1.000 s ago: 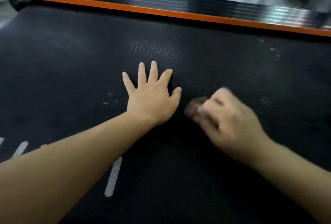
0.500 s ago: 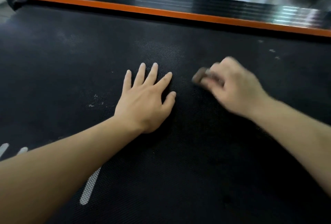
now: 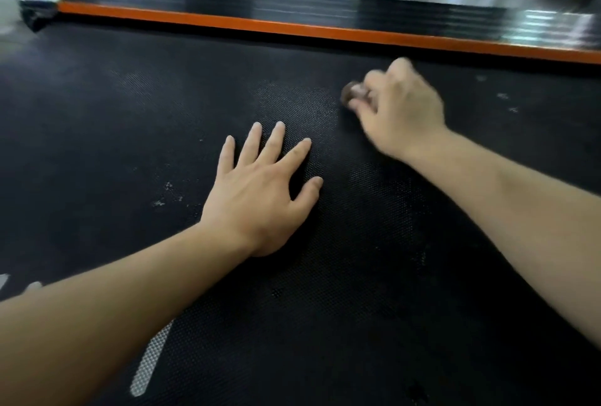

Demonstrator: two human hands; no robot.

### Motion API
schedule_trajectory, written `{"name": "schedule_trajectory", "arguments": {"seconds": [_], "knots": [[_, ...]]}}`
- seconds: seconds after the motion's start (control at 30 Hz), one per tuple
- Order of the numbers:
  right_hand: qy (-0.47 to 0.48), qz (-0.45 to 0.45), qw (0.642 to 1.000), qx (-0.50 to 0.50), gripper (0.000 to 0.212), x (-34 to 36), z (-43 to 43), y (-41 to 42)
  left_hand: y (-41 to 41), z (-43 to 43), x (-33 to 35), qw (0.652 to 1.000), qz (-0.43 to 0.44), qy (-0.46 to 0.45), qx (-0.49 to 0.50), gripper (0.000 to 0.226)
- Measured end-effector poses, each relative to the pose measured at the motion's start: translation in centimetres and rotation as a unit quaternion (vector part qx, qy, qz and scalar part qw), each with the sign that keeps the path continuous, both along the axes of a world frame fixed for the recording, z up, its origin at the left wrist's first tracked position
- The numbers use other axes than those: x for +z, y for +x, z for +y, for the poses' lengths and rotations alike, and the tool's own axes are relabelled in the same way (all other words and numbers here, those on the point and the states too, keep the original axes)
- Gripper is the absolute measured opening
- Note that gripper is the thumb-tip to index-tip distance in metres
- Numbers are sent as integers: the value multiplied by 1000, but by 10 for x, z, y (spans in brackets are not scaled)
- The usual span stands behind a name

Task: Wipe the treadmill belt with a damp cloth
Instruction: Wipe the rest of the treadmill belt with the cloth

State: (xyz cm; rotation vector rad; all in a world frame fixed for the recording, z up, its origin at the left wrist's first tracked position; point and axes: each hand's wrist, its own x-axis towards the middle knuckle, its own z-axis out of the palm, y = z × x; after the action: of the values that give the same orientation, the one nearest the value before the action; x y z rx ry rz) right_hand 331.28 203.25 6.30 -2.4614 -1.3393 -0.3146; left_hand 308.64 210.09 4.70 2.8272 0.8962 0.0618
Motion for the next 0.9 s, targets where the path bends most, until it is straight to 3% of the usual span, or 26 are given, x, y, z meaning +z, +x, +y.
{"name": "schedule_trajectory", "arguments": {"seconds": [0.07,0.23,0.3,0.4,0.43,0.57,0.63,0.73,0.77,0.9], "knots": [[3,33,998,56,30,-2,-1,-7,0,0,0,1000,1,1,0,75],[22,76,977,-200,41,16,22,58,0,1,-2,1000,-5,2,-2,75],[17,49,982,-181,40,10,31,47,0,0,-2,1000,-5,4,-2,75],[34,40,998,-40,34,-1,26,25,-1,-1,-1,1000,-3,2,2,75],[33,41,998,-34,34,-1,22,31,-1,-2,0,1000,0,2,3,75],[43,77,970,-227,41,17,12,78,0,0,-1,1000,-2,3,-2,74],[37,64,977,-201,39,13,10,68,1,0,-1,1000,-1,7,-3,74],[24,58,997,-44,35,6,-9,38,0,-2,-1,1000,3,7,-1,75],[14,49,998,-39,36,8,-17,42,1,-1,-1,1000,2,7,-1,75],[48,61,975,-208,45,22,-32,81,1,0,0,1000,3,12,-1,73]]}}
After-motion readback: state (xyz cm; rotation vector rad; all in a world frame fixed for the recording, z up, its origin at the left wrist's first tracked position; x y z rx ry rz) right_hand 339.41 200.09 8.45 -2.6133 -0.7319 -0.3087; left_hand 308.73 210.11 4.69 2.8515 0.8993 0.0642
